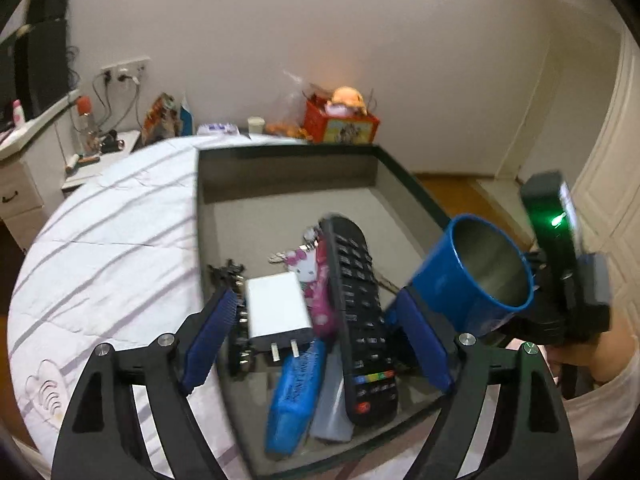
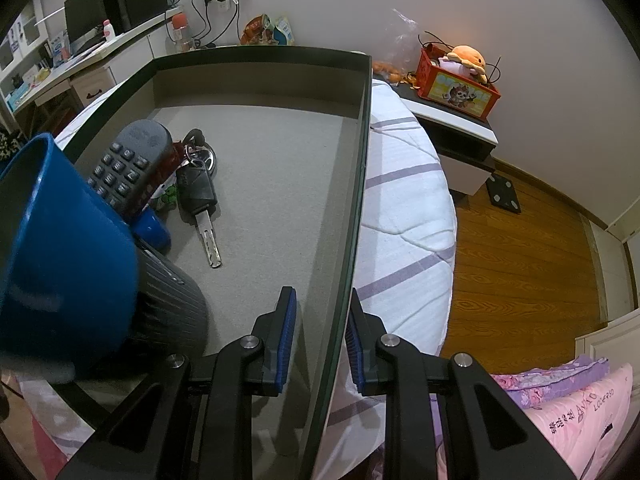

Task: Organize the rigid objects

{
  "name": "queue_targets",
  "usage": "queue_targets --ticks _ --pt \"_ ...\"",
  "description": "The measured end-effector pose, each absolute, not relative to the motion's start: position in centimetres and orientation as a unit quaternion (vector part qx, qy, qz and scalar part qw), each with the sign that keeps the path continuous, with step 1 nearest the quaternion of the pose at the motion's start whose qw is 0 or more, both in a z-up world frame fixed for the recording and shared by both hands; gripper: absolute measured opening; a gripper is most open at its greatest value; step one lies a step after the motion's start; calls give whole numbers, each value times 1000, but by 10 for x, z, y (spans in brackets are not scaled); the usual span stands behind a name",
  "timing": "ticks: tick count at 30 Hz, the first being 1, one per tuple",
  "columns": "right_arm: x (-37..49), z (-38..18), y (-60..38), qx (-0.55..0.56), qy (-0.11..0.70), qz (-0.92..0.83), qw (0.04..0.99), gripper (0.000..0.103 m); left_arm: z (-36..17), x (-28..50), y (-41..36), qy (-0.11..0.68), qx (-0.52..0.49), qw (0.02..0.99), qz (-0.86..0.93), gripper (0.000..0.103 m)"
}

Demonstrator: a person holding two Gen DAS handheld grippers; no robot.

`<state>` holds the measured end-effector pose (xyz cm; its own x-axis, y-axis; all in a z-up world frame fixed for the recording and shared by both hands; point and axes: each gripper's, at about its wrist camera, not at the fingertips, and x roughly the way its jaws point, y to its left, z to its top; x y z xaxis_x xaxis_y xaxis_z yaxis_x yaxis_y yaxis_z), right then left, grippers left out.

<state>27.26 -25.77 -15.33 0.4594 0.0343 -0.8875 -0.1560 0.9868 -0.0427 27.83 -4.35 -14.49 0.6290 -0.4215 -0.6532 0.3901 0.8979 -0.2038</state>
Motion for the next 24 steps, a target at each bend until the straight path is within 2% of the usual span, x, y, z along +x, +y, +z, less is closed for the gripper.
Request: queue_targets --ticks 3,8,15,17,18,19,20,22,24 --pt "274 -153 -257 -60 518 55 852 25 -138 272 -20 356 -35 913 -194 100" --pt "275 -153 -254 -64 518 51 851 25 -155 280 3 398 -8 911 -107 100" --pt "273 -153 -250 -62 519 49 851 25 -188 281 -15 431 52 896 -94 100" --pt "273 -153 -252 -63 519 49 851 25 -190 281 -16 431 40 896 -98 93" --pt "273 -153 -250 -63 519 49 851 25 -191 281 -15 432 39 896 -99 81" --pt "273 -153 -252 -62 520 49 851 25 -193 283 -16 436 42 894 -100 63" --pt "273 -153 -252 -63 520 49 850 25 -195 284 -15 439 38 892 -104 52" --pt "273 -153 -252 -63 521 49 850 25 -199 289 -13 449 7 883 -136 24" --pt "273 -152 -250 -66 522 49 849 25 -200 289 -14 451 1 880 -150 17"
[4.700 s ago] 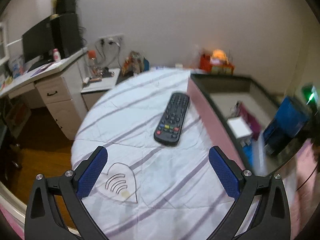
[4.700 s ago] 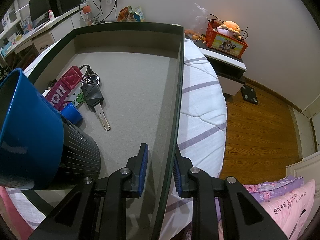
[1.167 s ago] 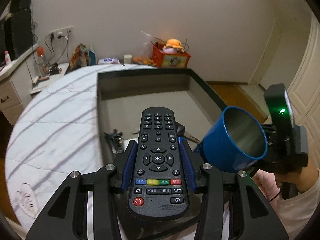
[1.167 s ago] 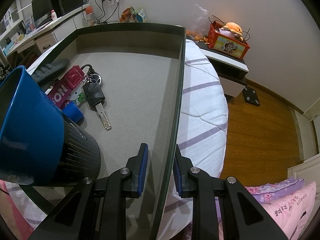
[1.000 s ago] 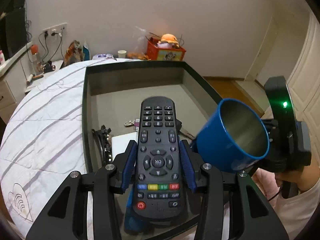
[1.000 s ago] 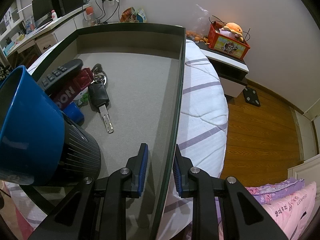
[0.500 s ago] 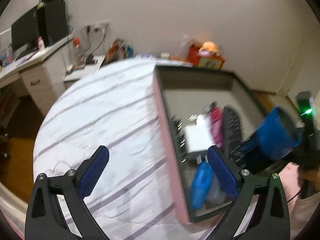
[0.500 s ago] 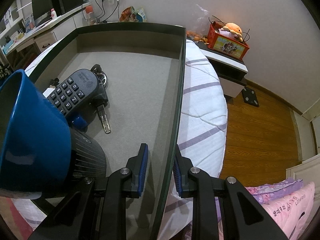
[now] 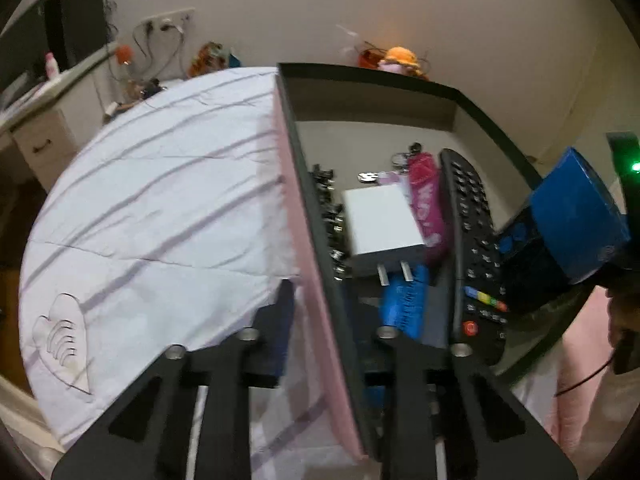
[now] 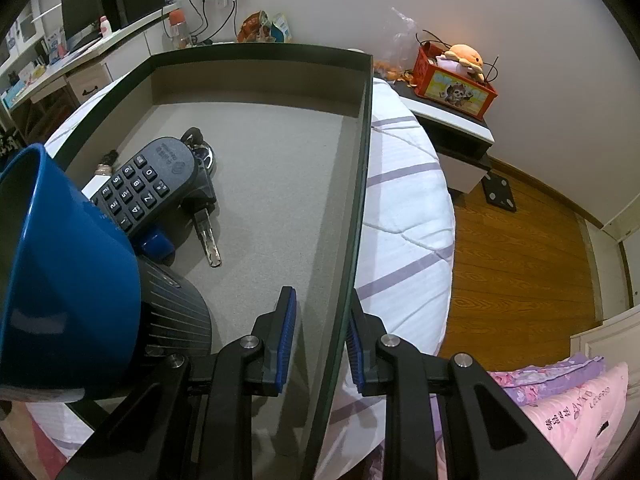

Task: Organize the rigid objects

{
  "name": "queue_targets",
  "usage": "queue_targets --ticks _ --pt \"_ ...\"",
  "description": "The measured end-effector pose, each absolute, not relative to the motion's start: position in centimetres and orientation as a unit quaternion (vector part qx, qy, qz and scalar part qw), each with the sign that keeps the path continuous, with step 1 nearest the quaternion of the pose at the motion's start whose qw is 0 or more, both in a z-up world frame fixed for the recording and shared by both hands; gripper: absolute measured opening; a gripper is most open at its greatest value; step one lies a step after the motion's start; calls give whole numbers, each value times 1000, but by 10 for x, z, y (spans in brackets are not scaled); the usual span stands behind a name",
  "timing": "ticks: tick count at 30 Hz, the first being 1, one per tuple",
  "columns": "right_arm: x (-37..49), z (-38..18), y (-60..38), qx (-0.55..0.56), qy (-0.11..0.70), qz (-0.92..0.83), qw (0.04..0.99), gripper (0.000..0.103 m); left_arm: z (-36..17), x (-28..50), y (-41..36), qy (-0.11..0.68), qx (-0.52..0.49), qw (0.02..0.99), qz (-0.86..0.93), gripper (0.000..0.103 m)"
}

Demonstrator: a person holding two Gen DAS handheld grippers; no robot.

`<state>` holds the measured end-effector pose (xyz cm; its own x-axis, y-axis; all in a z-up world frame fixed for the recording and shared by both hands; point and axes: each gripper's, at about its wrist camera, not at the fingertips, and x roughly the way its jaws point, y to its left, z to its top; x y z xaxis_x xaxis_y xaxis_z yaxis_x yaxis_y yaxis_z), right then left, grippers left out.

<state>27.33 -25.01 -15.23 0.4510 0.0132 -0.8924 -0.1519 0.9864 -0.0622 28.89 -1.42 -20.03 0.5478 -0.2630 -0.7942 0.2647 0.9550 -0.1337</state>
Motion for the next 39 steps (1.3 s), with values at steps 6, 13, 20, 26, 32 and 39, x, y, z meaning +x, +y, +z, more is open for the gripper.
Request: queue_targets --ticks 6,13,20,26,32,39 --pt "273 -152 -244 -69 523 53 848 26 -200 282 -12 446 3 883 -145 17" --pt "273 -151 -226 -77 524 74 845 30 -198 271 4 446 -6 885 -132 17" --pt "271 -152 -195 -91 522 90 843 31 -197 263 32 446 -15 887 -117 17" --pt "272 -152 -172 -102 521 102 841 31 -196 259 57 446 -19 889 -103 17" --pt "274 -153 -163 -107 518 107 842 32 -194 259 71 445 -19 891 -88 20" --pt "272 -157 -180 -71 515 133 844 31 -177 245 63 422 -5 903 -82 20"
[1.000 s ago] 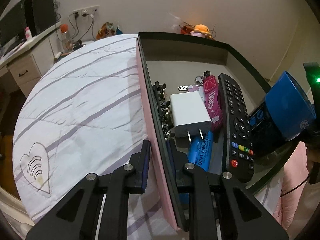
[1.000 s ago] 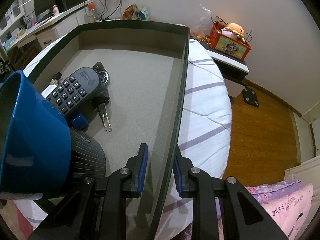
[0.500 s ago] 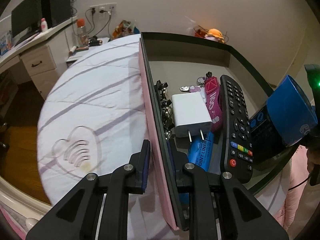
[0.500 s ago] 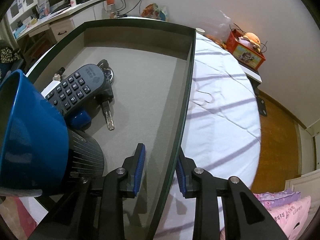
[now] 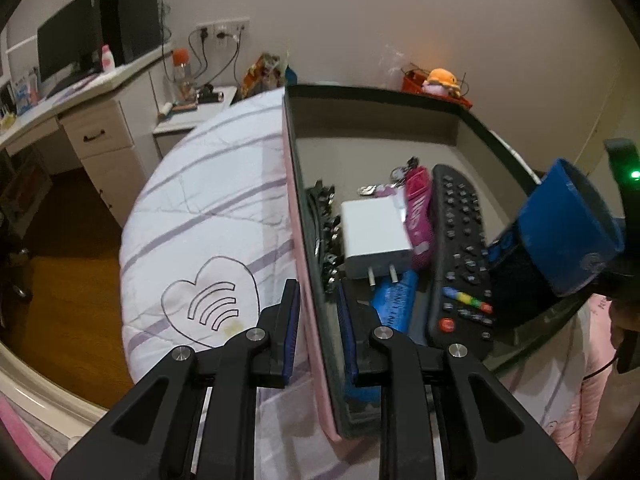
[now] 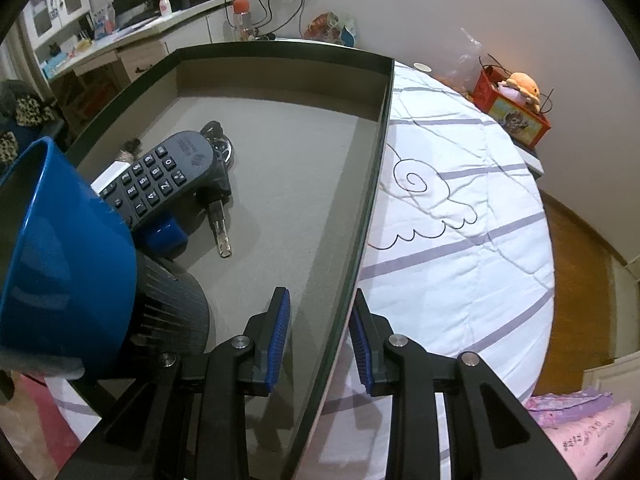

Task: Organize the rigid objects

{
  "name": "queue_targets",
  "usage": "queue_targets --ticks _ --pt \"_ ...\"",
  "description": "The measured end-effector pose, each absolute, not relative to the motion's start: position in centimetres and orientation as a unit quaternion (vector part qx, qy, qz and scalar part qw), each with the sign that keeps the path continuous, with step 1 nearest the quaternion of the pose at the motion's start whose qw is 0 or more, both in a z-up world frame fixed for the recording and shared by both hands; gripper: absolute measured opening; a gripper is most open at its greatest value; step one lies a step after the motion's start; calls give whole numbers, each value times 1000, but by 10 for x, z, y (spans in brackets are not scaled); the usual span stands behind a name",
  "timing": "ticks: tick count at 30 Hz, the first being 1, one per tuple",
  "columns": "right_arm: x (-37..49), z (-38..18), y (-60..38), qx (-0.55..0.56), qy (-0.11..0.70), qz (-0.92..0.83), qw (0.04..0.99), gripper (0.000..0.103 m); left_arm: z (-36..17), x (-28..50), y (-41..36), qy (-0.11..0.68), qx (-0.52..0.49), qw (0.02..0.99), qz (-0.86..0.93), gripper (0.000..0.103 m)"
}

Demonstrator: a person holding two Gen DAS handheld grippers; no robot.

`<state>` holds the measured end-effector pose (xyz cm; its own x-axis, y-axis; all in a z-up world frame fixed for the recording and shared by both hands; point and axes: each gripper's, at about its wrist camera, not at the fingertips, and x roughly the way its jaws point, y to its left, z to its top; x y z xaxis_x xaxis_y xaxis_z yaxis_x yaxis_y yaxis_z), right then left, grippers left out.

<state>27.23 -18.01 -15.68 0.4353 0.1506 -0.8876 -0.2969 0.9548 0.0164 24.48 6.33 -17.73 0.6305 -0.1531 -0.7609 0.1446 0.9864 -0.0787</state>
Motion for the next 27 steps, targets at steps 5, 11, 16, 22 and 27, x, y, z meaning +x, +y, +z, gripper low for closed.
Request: queue_targets --ticks 5,11,16,22,27 --pt "272 -159 -189 -61 515 130 845 32 -162 231 60 411 18 907 -88 21" --pt "263 -147 -191 -44 495 133 857 65 -159 225 50 414 44 904 -95 37" --pt "256 -133 -189 -48 475 144 867 70 -160 227 31 418 91 901 -77 46" --pt "252 -122 -195 -45 459 146 875 72 -155 223 15 412 154 896 -59 50" --pt "248 -114 -198 -41 448 148 881 73 -151 222 -8 407 187 890 -88 56"
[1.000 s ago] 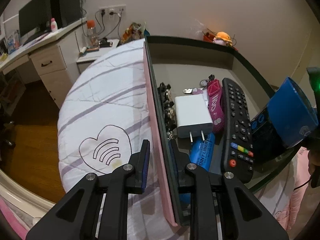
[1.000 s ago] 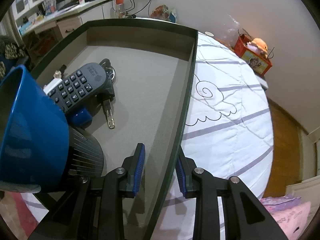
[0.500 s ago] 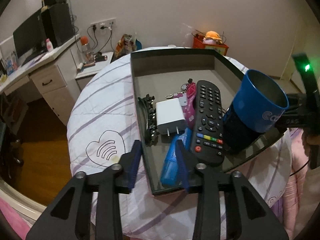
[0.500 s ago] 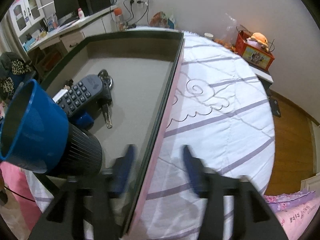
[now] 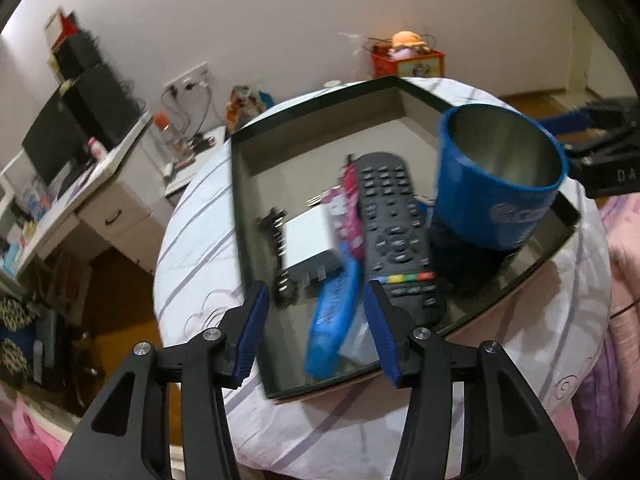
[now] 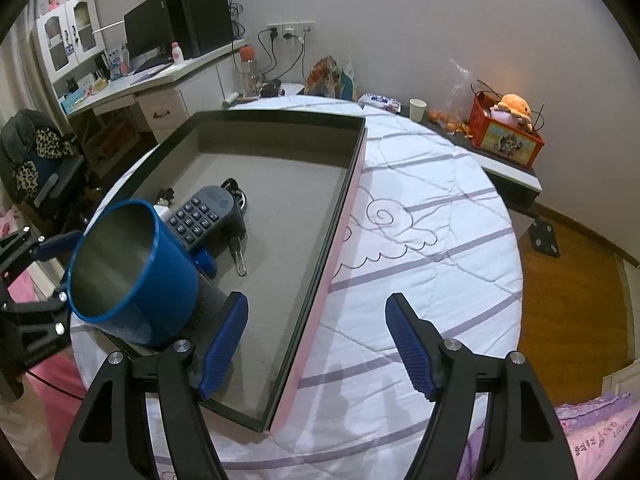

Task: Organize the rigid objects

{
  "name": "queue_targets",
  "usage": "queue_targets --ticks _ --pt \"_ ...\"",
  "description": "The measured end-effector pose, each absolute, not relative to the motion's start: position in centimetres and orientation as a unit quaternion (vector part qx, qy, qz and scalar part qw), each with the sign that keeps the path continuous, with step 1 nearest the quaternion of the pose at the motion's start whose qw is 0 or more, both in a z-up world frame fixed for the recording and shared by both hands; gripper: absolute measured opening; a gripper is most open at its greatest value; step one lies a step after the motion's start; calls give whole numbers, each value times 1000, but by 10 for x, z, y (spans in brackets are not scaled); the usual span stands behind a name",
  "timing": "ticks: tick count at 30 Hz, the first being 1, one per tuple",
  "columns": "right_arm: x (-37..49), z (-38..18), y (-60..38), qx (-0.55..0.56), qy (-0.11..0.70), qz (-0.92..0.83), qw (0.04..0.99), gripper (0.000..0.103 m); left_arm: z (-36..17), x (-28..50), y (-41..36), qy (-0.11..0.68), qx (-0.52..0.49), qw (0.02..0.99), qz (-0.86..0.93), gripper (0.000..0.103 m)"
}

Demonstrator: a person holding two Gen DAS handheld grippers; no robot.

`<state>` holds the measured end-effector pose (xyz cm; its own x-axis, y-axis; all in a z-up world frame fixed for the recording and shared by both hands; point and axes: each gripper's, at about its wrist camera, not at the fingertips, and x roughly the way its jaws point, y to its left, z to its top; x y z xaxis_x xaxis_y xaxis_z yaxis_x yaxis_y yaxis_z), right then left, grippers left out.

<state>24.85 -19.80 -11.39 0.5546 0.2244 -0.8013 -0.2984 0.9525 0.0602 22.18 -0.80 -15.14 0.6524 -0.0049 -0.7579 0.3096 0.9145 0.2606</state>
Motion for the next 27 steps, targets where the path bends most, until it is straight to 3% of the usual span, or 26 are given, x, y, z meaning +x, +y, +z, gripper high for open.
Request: queue_targets --ticks 2,21,24,27 --pt "247 -111 -197 -40 444 153 882 73 -153 226 -17 409 191 886 -101 63" --pt "241 -115 -202 -72 449 158 877 74 -155 260 -17 421 54 897 -125 69" --pt "238 -116 -203 -72 450 158 876 74 -146 250 2 404 47 909 -94 80" --pt "237 -116 -203 -72 448 161 876 74 -149 251 18 413 46 908 -59 81"
